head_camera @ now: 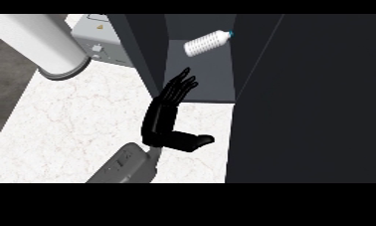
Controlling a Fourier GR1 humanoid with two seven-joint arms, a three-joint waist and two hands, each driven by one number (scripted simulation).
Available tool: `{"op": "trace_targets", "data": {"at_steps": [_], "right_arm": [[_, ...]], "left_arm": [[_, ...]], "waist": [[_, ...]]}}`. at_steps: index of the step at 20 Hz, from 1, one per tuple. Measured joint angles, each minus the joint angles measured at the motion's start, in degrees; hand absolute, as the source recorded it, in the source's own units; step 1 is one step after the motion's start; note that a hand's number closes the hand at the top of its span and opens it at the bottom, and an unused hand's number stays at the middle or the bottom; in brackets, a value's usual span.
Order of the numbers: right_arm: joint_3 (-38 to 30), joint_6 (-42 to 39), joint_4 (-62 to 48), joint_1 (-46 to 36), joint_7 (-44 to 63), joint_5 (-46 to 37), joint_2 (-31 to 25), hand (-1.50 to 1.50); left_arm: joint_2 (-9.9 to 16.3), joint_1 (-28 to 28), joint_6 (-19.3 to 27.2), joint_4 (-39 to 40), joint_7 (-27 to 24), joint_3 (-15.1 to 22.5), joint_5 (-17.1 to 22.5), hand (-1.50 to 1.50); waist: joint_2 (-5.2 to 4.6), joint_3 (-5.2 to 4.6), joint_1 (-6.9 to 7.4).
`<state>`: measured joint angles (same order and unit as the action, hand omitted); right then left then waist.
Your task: Pick up the bottled water, place it into the cabinet and close the cabinet
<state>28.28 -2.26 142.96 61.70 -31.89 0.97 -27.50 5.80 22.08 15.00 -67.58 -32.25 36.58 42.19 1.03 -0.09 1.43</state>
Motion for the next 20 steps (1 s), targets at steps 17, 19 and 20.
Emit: {"op": "trace_targets", "data": {"at_steps": [17, 19, 20], "right_arm": [[3.6, -5.9, 0.2, -8.7, 2.3, -3.3, -15.5, 1.50], [4.6, -5.6, 0.3, -10.7, 3.5, -3.5, -16.2, 1.50], [5.5, -5.4, 0.3, -11.8, 4.5, -3.6, -16.2, 1.50]], "left_arm": [[24.3, -30.6, -10.9, -25.0, -9.2, -2.8, 2.2, -1.50], [26.9, -33.1, -12.8, -26.4, -10.4, -4.0, 2.7, -1.50], [28.1, -34.2, -13.8, -26.8, -11.3, -4.8, 3.0, -1.50]], "waist": [[-0.22, -0.38, 1.99], [-0.29, -0.41, 2.22], [-0.36, -0.42, 2.25]]}}
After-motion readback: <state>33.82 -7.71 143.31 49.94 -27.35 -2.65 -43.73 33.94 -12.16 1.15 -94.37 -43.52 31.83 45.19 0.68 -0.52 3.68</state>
